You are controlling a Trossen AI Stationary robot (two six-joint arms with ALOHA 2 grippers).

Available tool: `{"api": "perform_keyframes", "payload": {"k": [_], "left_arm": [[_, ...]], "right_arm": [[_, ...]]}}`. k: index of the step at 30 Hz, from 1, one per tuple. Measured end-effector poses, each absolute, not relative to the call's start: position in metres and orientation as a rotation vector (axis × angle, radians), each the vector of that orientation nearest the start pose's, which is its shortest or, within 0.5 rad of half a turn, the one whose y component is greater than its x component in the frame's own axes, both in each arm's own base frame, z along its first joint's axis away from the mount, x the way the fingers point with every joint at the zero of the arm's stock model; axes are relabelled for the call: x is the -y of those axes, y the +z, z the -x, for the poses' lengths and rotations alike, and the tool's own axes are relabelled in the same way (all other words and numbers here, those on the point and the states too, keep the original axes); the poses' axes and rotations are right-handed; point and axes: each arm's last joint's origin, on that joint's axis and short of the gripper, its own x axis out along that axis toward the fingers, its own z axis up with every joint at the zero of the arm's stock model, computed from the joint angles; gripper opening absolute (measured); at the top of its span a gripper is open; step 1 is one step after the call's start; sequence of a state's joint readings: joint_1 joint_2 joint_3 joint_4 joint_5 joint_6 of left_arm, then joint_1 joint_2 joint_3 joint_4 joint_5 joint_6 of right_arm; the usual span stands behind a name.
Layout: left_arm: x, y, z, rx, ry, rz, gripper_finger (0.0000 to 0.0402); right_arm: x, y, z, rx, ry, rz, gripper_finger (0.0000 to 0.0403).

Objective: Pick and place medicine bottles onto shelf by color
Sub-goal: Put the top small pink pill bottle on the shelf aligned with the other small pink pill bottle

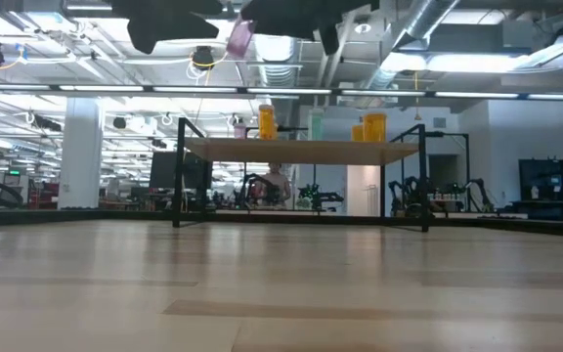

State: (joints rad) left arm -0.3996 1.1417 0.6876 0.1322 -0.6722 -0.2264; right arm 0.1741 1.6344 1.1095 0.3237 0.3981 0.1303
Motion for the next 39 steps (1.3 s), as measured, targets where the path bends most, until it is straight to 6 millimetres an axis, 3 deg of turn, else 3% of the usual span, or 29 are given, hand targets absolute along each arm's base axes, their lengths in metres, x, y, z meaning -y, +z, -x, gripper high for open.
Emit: {"api": "perform_keyframes", "payload": {"k": [5, 33, 39], "left_arm": [[0.076, 0.261, -0.234, -0.21, 0.403, 0.041, 0.0228], [0.067, 0.252, -0.253, -0.203, 0.41, -0.006, 0.0231], [0.067, 0.252, -0.252, -0.201, 0.416, -0.003, 0.0197]], "right_arm": [[-0.053, 0.277, -0.369, -0.175, -0.236, -0.074, 0.0118], [-0.051, 0.276, -0.369, -0.171, -0.242, -0.082, 0.0118], [-0.051, 0.276, -0.369, -0.173, -0.242, -0.085, 0.0118]]}}
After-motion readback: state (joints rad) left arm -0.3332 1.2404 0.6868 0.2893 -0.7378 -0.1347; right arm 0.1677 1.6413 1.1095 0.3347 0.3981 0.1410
